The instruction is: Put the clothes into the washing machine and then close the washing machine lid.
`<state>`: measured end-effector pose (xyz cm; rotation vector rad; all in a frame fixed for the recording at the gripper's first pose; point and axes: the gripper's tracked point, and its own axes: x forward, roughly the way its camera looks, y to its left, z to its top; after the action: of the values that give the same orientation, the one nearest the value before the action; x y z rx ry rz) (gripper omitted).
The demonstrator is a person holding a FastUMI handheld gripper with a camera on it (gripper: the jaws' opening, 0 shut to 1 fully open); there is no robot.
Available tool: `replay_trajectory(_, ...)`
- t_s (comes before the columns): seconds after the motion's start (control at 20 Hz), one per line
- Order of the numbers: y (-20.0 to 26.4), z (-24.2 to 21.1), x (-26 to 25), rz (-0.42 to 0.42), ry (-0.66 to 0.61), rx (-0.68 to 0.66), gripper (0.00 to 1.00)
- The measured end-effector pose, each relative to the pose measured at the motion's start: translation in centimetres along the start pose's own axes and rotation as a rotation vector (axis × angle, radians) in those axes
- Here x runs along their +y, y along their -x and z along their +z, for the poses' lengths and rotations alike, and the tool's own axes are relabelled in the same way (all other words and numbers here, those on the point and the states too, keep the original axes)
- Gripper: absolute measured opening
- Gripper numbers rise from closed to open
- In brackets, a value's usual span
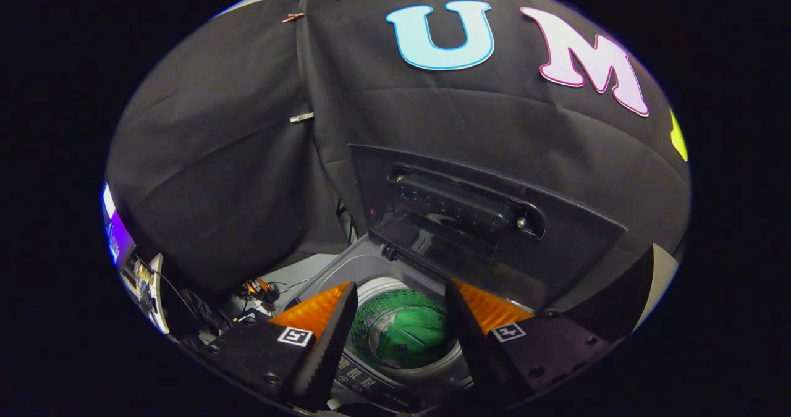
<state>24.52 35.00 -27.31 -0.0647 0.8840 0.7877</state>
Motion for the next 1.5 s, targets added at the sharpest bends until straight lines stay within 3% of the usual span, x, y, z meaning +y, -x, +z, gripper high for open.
replay_trajectory(0.65,2.0,4.9,-0.3,0.004,0.032,-0.221,0.91)
replay_trajectory(0.85,2.8,8.1,-2.1,-0.052,0.012,-0.359,1.0)
replay_trajectory(1.1,3.2,11.1,-5.3,-0.171,-0.022,-0.507,0.99)
replay_trajectory(1.5,2.4,14.1,-11.2,-0.365,-0.088,-0.613,0.99)
